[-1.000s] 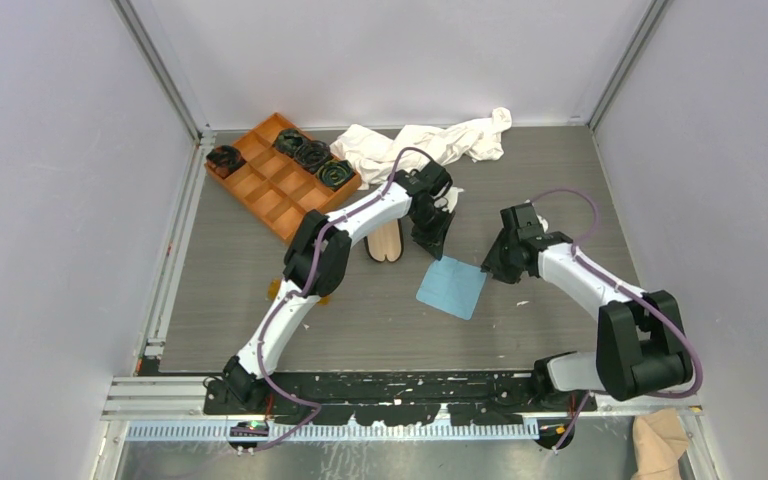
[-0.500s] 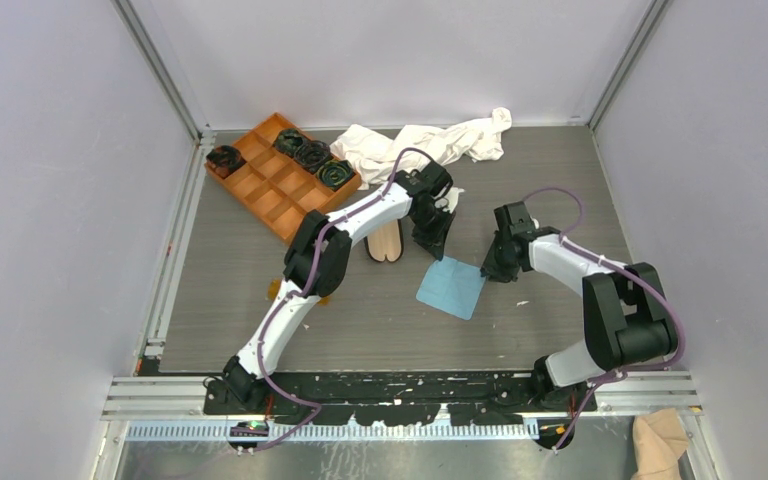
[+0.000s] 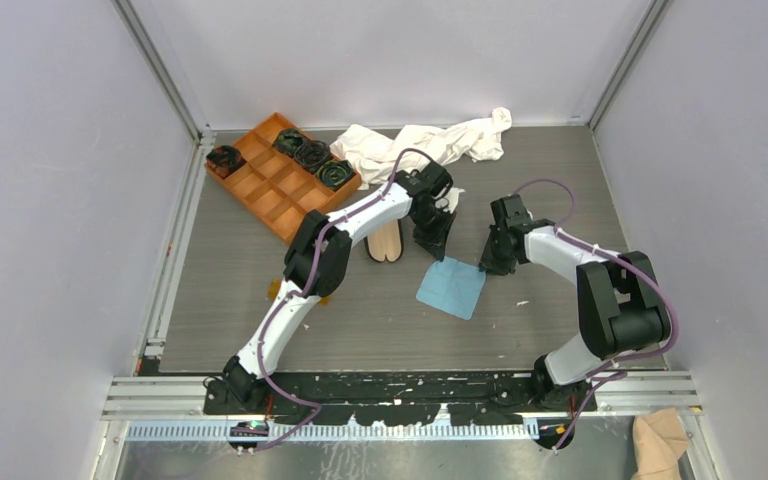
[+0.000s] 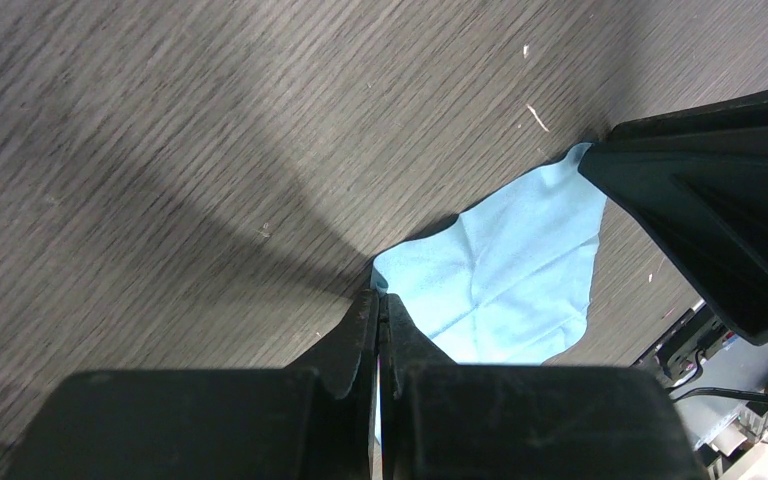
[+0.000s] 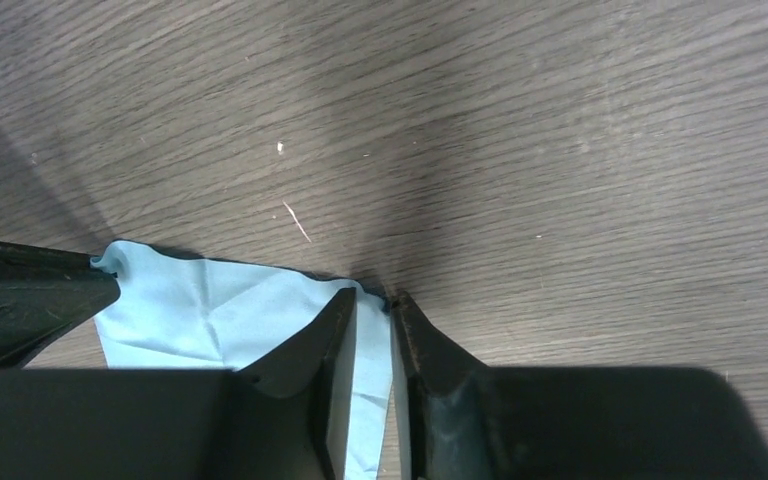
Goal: Organize the sunglasses
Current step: Fold the glasses cleaning cloth at the center of the board.
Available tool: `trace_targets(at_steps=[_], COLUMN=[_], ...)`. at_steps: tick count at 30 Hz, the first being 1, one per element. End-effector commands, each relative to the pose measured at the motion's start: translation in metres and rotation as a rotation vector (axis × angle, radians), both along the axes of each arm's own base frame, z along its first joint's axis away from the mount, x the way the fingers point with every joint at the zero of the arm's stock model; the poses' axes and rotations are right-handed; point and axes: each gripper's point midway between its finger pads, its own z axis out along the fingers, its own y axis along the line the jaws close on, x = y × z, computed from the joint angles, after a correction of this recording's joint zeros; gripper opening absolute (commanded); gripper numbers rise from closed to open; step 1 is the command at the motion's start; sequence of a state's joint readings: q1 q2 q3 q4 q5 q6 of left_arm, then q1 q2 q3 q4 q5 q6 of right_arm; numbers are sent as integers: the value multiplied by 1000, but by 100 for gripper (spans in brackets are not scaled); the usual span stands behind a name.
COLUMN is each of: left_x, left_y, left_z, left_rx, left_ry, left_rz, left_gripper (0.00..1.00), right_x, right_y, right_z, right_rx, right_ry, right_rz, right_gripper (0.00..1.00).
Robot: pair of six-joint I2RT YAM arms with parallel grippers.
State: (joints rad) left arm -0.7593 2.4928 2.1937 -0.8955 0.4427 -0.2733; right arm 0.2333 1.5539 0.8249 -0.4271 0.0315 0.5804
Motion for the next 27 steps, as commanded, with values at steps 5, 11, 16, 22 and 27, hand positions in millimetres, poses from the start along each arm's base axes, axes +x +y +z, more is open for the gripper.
trace_targets(at_steps=[5,11,16,22,27], left_x=[-1,-3,-4,-8,-11], left_y=[-8,-9,-9,-6,-4], left_z=[10,19,31,39,44], left_rx=[-38,-49,-66,-76,-81], left_ry=[0,-7,-20,-32,-34], left_rz=[-18,-22,-30,-48,-41], left_gripper=[0,0,0,0,0], right_x=[-1,2,3,1,-5], right_y=[-2,2,5,15,18], right_z=[-1,11,26,44,51], right_rx=[-15,4,25,89,108], right_ry=[13,-15,-54,-99,-112], right_rz=[29,40,53,69,83], right_gripper=[10,3,1,1,0])
